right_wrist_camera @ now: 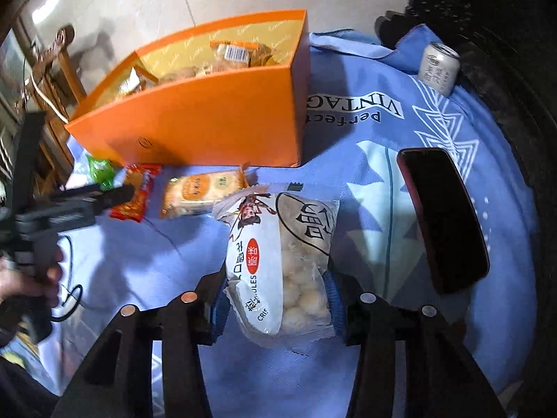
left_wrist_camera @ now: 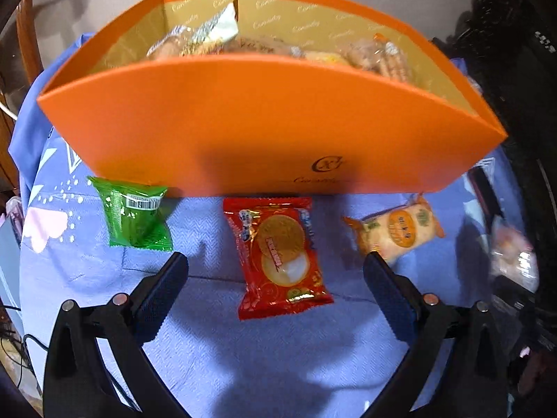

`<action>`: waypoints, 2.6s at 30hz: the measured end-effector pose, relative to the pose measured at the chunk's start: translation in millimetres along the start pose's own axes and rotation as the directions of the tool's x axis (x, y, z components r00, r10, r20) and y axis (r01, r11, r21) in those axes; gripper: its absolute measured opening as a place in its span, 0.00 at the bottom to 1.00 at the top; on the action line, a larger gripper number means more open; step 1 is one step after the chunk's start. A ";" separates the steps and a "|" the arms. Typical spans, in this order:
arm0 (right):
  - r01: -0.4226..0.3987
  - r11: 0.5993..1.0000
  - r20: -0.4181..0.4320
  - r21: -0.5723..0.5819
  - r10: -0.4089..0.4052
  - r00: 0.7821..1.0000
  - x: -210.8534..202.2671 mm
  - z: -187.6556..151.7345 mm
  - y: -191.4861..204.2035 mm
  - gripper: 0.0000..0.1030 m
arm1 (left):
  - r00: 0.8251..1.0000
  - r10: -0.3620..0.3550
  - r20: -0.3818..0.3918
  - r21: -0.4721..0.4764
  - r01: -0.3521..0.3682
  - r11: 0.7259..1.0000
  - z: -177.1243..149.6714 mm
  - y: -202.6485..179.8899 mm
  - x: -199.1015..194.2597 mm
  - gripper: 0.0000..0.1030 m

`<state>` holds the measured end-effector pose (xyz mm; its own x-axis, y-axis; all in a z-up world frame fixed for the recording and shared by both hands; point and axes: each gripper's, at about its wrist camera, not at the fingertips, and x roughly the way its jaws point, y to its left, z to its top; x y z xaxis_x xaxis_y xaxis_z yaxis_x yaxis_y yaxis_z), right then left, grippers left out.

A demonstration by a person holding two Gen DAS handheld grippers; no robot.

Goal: Organize snacks
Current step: 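Grasp the white round-snack bag with the right tool while the left tool grasps the red cookie pack, then carry both snacks over the orange box and release them inside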

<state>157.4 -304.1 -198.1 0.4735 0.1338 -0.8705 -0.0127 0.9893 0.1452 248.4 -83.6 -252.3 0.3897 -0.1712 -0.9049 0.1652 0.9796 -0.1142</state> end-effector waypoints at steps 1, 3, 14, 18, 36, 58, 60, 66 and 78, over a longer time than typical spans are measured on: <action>-0.008 1.000 0.002 0.014 0.008 1.000 -2.2 -0.5 0.4 0.47 | 1.000 0.005 -0.007 -0.009 -0.005 1.000 -0.3 0.1 4.1 0.96; -0.018 0.999 0.006 0.034 0.017 1.000 -5.5 -3.0 1.4 0.47 | 1.000 0.012 -0.015 -0.025 -0.013 1.000 -1.2 1.5 9.5 0.96; -0.027 0.998 0.004 0.056 0.027 1.000 -6.5 -8.3 7.0 0.49 | 0.998 0.060 -0.029 -0.008 -0.060 0.998 -0.2 -7.4 30.7 0.72; -0.031 0.998 0.014 0.059 0.030 0.999 -9.4 -8.3 9.1 0.49 | 0.998 0.058 -0.014 0.028 -0.058 0.998 1.6 -15.5 28.5 0.45; -0.075 0.997 0.079 0.025 0.073 0.994 -42.8 -3.6 37.0 0.49 | 0.988 -0.069 0.135 0.007 0.069 0.998 -15.5 9.6 -69.1 0.42; -0.117 0.983 0.392 -0.144 0.166 0.905 -82.8 196.7 87.1 0.51 | 0.900 -0.083 0.429 0.064 0.061 0.996 174.8 3.0 -168.9 0.42; -0.113 0.982 0.393 -0.153 0.165 0.904 -74.5 204.7 92.1 0.69 | 0.914 -0.060 0.401 0.041 0.047 0.998 185.0 3.5 -157.8 0.82; -0.070 0.988 0.450 -0.140 0.127 0.884 -84.5 202.4 98.1 0.85 | 0.912 0.014 0.410 -0.034 -0.001 0.999 182.2 17.3 -157.4 0.96; -0.083 0.993 0.419 -0.082 0.110 0.901 -96.6 148.2 96.0 0.88 | 0.919 0.033 0.394 -0.047 -0.016 0.999 152.3 25.9 -170.6 0.96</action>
<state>240.9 -230.6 -30.4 0.7944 0.2053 -0.5716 -0.1240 0.9761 0.1783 324.1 -45.0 -38.5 0.7202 -0.1662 -0.6736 0.1164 0.9861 -0.1189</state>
